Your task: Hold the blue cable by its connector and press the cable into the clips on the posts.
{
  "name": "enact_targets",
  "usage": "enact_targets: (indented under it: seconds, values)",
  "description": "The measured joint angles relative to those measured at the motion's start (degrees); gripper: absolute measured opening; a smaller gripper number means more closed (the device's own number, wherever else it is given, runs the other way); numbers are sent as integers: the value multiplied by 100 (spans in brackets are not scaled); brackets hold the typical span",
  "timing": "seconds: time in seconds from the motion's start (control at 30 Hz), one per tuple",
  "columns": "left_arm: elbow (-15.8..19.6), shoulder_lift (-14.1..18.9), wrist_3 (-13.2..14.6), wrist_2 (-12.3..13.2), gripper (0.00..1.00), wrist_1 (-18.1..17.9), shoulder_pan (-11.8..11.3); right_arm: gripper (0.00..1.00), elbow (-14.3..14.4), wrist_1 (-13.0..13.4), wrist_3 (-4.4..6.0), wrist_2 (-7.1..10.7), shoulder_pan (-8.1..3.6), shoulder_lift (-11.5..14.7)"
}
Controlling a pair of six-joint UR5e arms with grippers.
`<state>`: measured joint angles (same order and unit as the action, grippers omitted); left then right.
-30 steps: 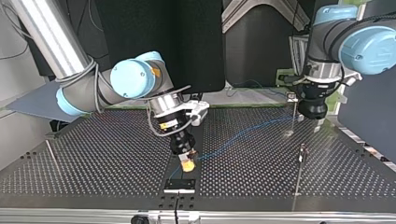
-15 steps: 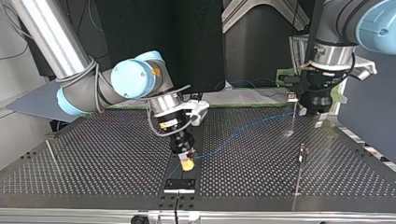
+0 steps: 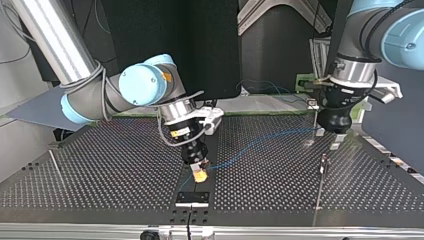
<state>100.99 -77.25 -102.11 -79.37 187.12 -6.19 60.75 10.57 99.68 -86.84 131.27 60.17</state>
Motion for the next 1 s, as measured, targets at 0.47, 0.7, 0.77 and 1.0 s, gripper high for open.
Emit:
enact_targets:
  seconds: [0.47, 0.7, 0.77, 1.0]
  values:
    - [2, -8, -69, -16, 100, -695, 22, 0, 2, 7, 0, -9, 0, 0]
    - [91, -62, -159, -42, 100, -774, 72, 0, 0, 2, 0, -7, 1, -1]
    - [115, -74, -156, -60, 100, -778, 92, 0, 0, 0, 0, -4, 1, -1]
    - [136, -84, -154, -136, 100, -781, 134, 0, 1, -1, 5, -2, 1, -1]
